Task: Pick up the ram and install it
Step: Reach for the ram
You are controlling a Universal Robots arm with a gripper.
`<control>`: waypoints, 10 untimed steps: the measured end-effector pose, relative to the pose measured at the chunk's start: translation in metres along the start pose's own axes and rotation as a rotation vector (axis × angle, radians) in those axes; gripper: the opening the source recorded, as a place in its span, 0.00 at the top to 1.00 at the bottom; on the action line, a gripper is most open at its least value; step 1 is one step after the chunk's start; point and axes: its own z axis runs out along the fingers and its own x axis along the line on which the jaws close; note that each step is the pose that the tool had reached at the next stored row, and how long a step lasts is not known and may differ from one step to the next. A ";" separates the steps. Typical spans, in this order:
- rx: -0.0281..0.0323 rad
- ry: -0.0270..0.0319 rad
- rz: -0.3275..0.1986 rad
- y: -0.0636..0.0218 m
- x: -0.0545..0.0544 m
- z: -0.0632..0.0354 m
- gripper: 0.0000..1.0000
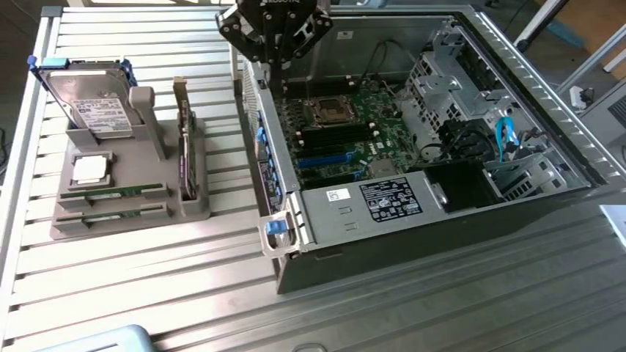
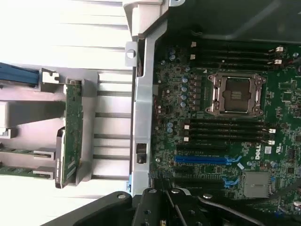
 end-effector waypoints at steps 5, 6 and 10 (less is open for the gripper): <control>0.0158 0.0005 0.000 0.0009 0.024 -0.0002 0.89; 0.0197 0.0007 0.000 0.0011 0.029 -0.0003 0.89; 0.0395 0.0015 -0.001 0.0019 0.050 -0.0003 0.89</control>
